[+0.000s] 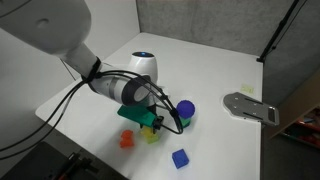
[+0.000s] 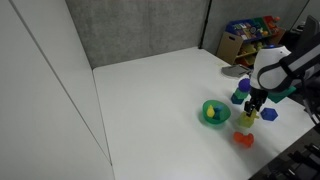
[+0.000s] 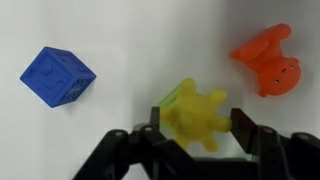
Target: Pick up the yellow toy from the table and put it on the lime green block
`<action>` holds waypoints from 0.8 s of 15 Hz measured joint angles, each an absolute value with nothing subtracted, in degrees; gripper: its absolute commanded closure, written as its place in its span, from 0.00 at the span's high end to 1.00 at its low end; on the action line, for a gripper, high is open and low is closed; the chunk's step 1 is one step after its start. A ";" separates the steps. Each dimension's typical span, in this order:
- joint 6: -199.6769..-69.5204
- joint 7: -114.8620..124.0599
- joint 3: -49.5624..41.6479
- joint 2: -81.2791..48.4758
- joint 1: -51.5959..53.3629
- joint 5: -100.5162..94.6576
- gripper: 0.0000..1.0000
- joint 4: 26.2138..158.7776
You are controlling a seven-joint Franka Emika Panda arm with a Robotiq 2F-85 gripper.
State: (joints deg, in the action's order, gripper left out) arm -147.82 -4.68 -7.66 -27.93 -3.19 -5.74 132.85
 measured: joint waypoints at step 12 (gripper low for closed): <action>-143.04 -4.69 -5.74 -19.30 -3.31 -3.73 1.00 133.03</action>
